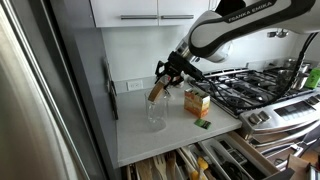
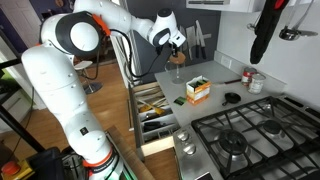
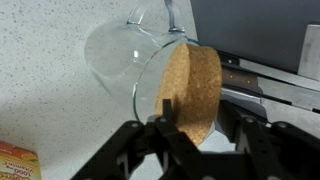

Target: Lift the lid from the jar and put it on the countertop

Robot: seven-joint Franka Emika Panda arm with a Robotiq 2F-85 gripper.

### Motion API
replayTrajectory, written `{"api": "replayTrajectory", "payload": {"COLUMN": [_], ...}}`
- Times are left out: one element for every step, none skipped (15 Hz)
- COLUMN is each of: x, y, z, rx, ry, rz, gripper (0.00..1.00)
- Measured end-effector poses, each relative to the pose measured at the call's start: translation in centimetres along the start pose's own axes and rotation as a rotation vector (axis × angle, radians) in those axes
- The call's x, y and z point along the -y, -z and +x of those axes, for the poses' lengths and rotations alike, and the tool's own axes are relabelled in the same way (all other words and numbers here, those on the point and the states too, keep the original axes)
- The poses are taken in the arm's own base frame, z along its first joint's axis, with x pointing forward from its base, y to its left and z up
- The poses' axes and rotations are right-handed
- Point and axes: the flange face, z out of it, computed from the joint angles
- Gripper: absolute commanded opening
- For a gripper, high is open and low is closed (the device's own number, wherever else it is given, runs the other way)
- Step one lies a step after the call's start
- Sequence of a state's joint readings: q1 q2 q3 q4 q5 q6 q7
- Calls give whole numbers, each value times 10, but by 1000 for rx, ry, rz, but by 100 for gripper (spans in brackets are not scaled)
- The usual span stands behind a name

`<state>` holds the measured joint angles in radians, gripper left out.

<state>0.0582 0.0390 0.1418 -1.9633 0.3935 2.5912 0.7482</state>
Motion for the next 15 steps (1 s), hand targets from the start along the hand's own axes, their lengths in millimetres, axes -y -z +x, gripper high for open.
{"api": "replayTrajectory", "payload": {"x": [-1, -1, -2, -2, -2, -2, -1, -1, 1, 5, 9, 14, 19, 23, 27], "y": [0, 0, 0, 0, 0, 0, 0, 1, 2, 6, 11, 18, 27, 38, 48], "z": [1, 2, 3, 3, 3, 3, 3, 3, 4, 4, 6, 7, 9, 11, 12], "rx": [-1, -3, -4, -4, -4, -5, -5, -7, -12, -17, -22, -32, -43, -52, -59], "ry": [-2, -4, -5, -5, -5, -6, -6, -7, -8, -11, -14, -18, -25, -33, -39], "rz": [0, -1, -1, -1, -1, 0, 1, 4, 13, 25, 40, 61, 86, 112, 135], "gripper": [14, 13, 13, 13, 13, 13, 13, 13, 13, 13, 13, 13, 13, 13, 13]}}
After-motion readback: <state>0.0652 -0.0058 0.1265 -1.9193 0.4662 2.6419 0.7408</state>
